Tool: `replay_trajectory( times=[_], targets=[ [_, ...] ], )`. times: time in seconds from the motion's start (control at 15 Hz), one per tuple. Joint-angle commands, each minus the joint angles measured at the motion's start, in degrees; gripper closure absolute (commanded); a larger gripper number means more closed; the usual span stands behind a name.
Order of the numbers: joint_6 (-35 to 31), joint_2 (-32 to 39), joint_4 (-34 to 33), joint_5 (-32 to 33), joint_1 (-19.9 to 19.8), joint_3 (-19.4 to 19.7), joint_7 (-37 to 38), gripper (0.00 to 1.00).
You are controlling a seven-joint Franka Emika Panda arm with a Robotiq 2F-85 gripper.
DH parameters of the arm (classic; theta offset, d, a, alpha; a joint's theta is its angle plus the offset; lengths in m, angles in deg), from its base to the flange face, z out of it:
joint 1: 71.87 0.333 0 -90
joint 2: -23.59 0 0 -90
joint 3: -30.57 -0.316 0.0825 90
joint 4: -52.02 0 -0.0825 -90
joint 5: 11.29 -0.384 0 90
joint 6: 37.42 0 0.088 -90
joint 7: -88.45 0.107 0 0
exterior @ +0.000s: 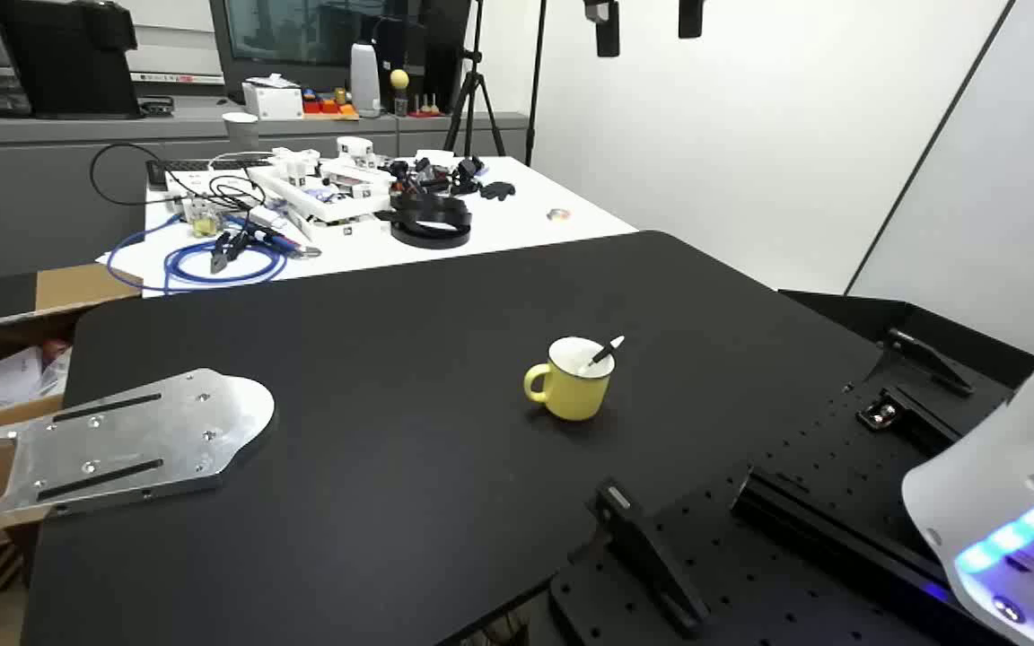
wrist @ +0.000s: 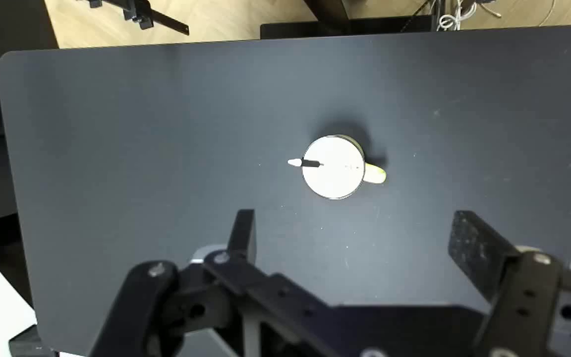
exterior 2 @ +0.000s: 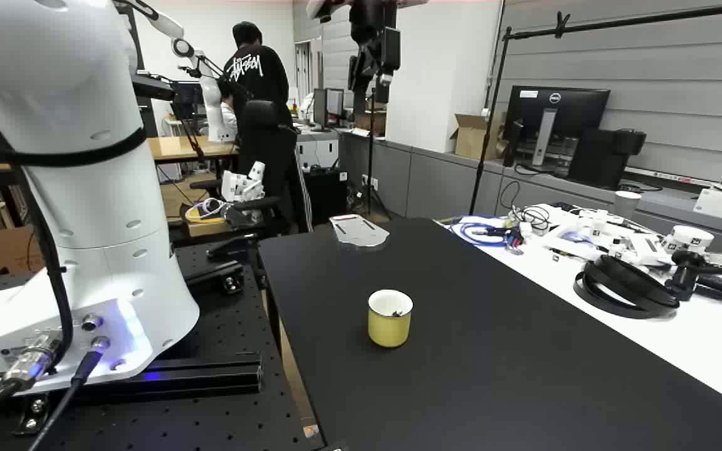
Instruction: Remove the pen from the cup.
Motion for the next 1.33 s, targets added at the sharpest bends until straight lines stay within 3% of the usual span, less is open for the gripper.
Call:
replay_trajectory(
  times=[0.0, 0.67, 1.27],
  targets=[
    [0.1, 0.2, -0.1, 0.6, 1.9, 1.7, 0.5, 0.0],
    [0.1, 0.2, -0.1, 0.6, 1.9, 1.7, 0.5, 0.0],
    [-2.8, 9.3, -2.9, 11.9, 2.8, 8.6, -31.2, 0.0]
  ],
)
